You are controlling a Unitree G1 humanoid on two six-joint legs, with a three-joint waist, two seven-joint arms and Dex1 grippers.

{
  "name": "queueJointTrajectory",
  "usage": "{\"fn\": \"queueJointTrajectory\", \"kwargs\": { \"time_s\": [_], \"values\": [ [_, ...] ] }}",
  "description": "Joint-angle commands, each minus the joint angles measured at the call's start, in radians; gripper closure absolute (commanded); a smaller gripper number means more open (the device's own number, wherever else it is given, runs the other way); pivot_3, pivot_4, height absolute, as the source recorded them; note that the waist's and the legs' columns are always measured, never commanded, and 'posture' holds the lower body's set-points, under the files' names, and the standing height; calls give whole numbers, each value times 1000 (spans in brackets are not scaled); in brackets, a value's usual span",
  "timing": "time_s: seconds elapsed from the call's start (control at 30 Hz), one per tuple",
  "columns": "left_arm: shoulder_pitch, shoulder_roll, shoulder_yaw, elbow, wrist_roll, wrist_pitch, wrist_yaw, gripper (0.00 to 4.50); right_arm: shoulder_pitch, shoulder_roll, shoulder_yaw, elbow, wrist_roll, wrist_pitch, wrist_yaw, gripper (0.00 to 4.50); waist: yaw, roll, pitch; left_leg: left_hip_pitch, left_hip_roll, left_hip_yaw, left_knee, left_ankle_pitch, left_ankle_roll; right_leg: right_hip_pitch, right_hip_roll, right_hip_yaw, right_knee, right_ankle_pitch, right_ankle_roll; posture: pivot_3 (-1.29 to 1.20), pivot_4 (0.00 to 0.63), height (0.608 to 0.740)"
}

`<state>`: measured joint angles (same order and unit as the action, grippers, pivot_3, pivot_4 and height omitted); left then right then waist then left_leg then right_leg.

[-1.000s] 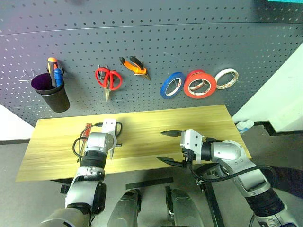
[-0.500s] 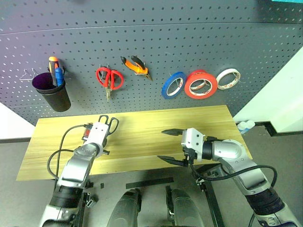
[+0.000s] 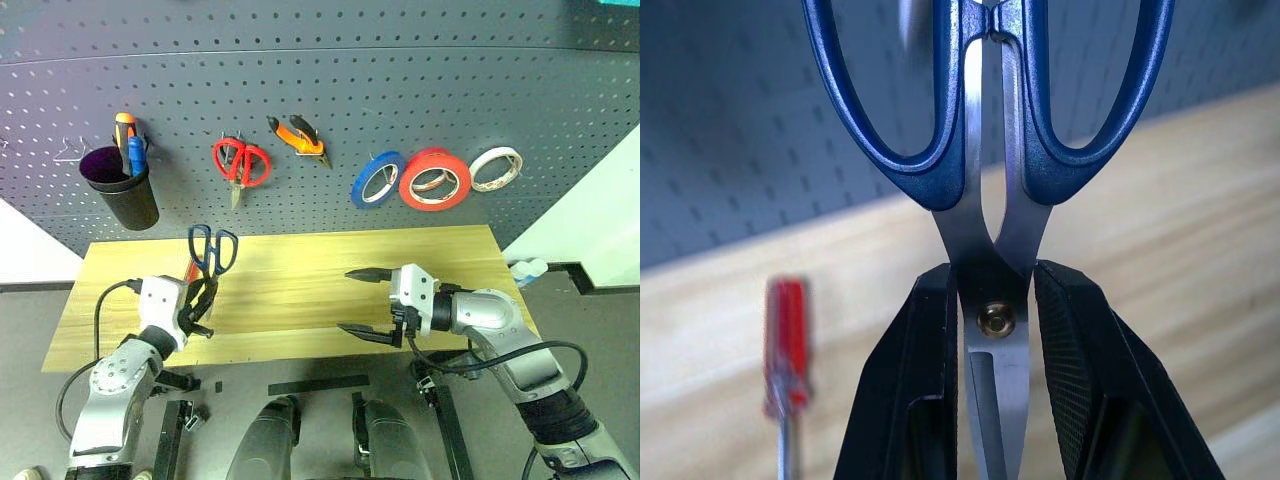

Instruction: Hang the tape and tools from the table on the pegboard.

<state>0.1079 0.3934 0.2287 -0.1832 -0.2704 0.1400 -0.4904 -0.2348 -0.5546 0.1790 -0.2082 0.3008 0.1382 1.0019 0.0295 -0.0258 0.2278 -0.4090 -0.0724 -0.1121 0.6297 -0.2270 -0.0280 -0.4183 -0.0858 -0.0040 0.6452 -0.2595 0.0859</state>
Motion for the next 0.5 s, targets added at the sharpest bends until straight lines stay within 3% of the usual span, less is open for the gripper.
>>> {"fn": "queueJointTrajectory", "kwargs": {
  "time_s": [0.03, 0.2, 0.5],
  "values": [
    [-9, 6, 19, -43, -28, -61, -28, 3672, -5, 22, -82, -39, 130, 7, 22, 0, 8, 0, 0, 0, 0, 0, 0, 0, 0, 0, 0, 0, 0, 0, 0, 54, 162, 740],
    [-39, 6, 20, -49, -39, -67, -24, 3672, -32, 61, -202, -121, 326, 89, -24, 0, 11, 0, 0, 0, 0, 0, 0, 0, 0, 0, 1, 0, 0, 0, 0, 51, 154, 740],
    [-158, -3, 38, -61, -121, -26, -6, 3672, -17, 38, -203, -134, 289, 84, -32, 0, 10, 0, -1, 0, 0, 0, 1, 0, 0, 0, 3, 0, 1, 0, 0, 39, 145, 740]
  ]
}}
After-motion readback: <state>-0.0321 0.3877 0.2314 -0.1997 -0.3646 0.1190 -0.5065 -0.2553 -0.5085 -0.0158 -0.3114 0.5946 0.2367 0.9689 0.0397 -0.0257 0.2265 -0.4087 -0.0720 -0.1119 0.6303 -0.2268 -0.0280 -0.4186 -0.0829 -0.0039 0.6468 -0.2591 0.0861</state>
